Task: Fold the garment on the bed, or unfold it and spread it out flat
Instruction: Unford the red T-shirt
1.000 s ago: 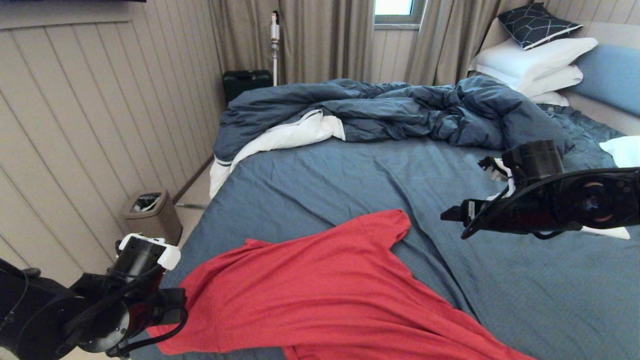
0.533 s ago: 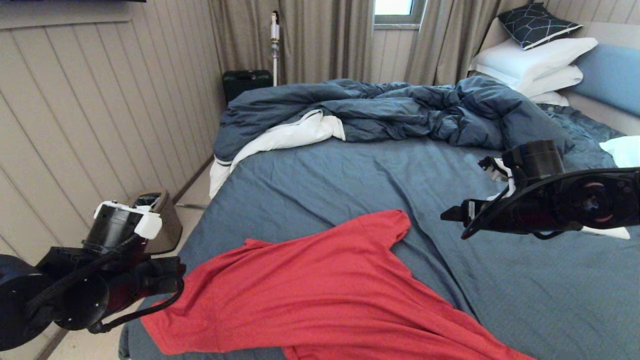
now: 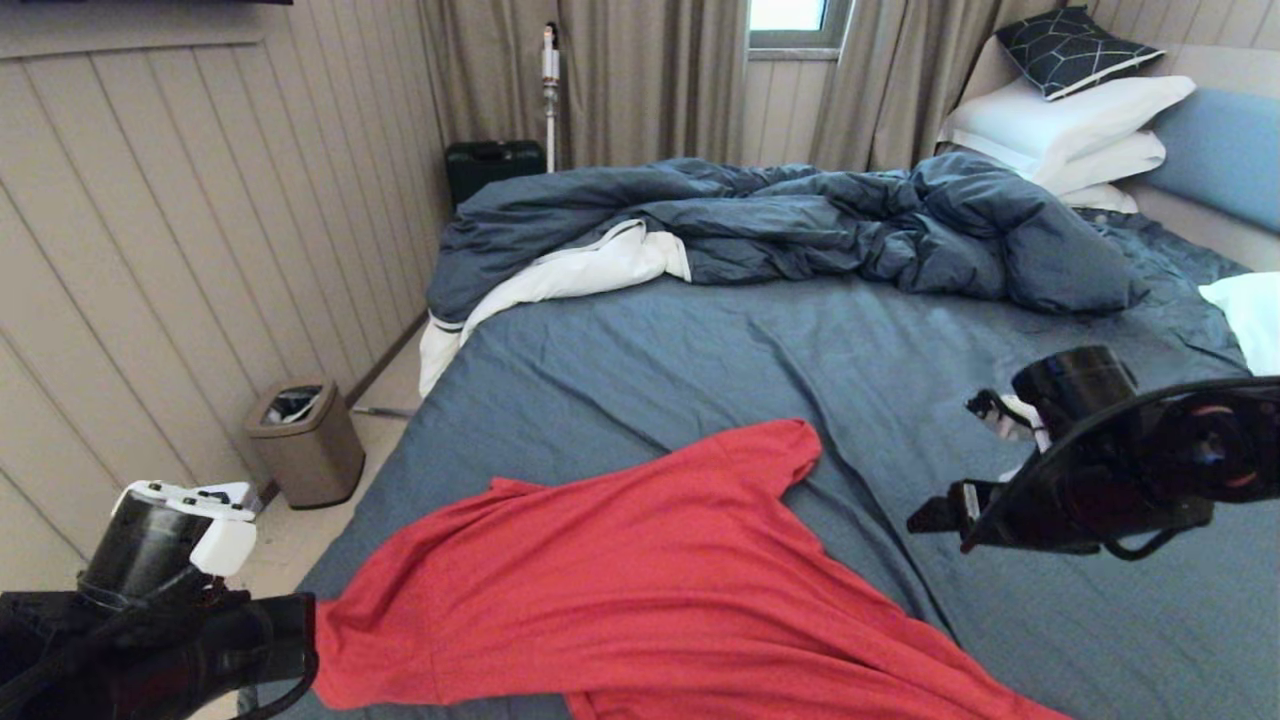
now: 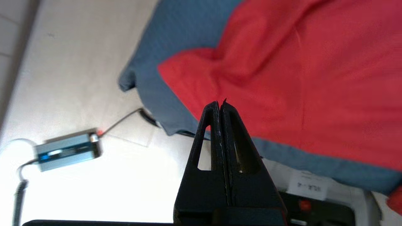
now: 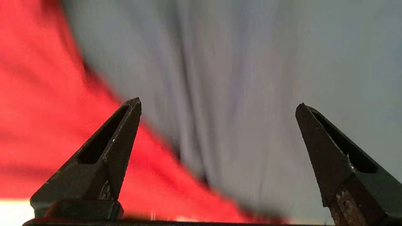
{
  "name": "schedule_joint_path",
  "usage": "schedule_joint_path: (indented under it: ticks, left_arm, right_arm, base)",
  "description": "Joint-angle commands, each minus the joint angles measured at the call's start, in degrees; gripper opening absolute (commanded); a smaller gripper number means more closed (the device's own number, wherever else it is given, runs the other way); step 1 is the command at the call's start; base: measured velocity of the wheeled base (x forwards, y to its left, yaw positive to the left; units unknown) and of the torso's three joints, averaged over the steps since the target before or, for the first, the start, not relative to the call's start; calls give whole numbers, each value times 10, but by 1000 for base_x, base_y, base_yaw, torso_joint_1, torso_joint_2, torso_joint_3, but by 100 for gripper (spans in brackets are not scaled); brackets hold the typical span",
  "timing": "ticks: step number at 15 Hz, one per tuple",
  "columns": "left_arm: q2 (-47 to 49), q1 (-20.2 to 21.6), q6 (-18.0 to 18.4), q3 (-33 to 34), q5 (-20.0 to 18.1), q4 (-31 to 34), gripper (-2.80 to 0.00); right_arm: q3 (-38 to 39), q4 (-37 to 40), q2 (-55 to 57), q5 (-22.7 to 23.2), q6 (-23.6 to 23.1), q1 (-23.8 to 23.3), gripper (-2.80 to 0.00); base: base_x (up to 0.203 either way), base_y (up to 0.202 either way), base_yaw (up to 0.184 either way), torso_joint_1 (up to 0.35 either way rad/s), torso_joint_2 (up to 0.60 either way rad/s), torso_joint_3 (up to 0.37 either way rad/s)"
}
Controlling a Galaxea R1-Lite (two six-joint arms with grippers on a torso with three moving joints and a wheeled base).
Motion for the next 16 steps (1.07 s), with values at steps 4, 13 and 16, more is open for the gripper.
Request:
schedule_joint_path:
  ticks: [4,13,16]
  left_arm:
    - [-7,5,-1,42,-4,-50,-280]
    - [-4,4,-2,59,-19,-53,-280]
    - [2,4,-3,58,-21,-53,-280]
  right_arm:
    - [99,8,-70,33,-24,3,0]
    - [308,26,-208,29,-191,-122,0]
    - [309,16,-164,27,-193,-124,0]
  base:
    - [0,0,0,0,0,0]
    - [0,0,0,0,0,0]
    - [0,0,0,0,0,0]
